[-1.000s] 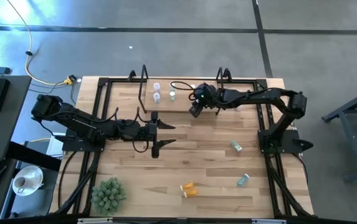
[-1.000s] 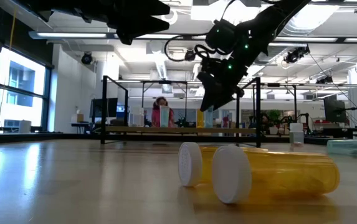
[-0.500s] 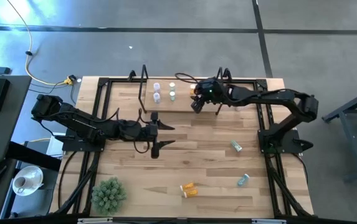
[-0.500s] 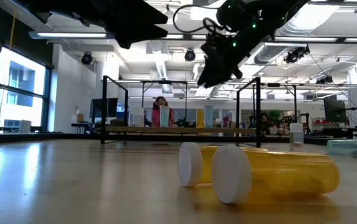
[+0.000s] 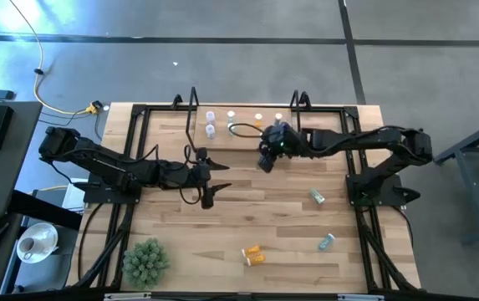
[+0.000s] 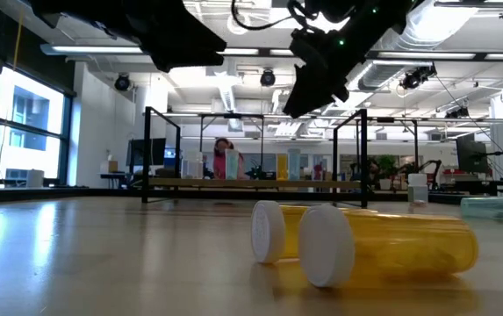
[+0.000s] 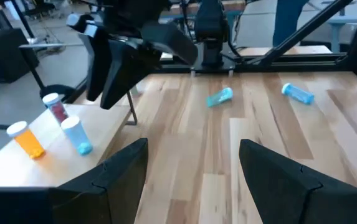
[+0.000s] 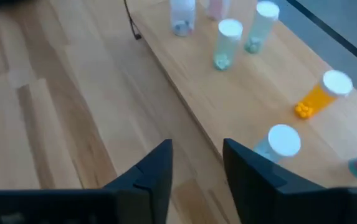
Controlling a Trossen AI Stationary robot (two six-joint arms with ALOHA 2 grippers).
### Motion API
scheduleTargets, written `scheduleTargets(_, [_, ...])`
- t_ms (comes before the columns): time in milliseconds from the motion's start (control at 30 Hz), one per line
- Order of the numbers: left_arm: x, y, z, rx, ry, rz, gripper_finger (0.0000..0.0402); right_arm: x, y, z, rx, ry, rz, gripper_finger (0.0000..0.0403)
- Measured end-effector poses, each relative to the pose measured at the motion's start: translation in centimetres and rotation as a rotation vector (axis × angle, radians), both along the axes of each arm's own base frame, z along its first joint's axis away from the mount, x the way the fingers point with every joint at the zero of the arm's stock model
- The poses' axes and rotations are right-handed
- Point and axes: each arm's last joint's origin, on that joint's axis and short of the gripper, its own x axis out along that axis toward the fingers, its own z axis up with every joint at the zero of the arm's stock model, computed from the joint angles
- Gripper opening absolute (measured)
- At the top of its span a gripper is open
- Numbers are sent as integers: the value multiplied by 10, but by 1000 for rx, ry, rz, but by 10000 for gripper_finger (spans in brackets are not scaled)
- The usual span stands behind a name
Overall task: Pick and place medicine bottles onto shelf by color
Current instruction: Put the top blue pill bottle on the shelf aligned with the other blue pill bottle
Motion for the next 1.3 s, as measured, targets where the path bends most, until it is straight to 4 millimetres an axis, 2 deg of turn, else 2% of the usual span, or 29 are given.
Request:
scheduleTargets(333, [-21,1,15,-66,5,21,241,25,1,-37,36,23,-42,7])
scheduleTargets(733, [-21,1,14,-65,16,21,241,43,-5,-65,-15,-15,-197,2])
scheduleTargets(967, [-21,1,14,-65,16,21,241,45,-9,-82,-60,24,-310,0])
scheduleTargets(1300, [-21,1,14,-65,16,21,241,40,-17,-84,-93,40,-408,0])
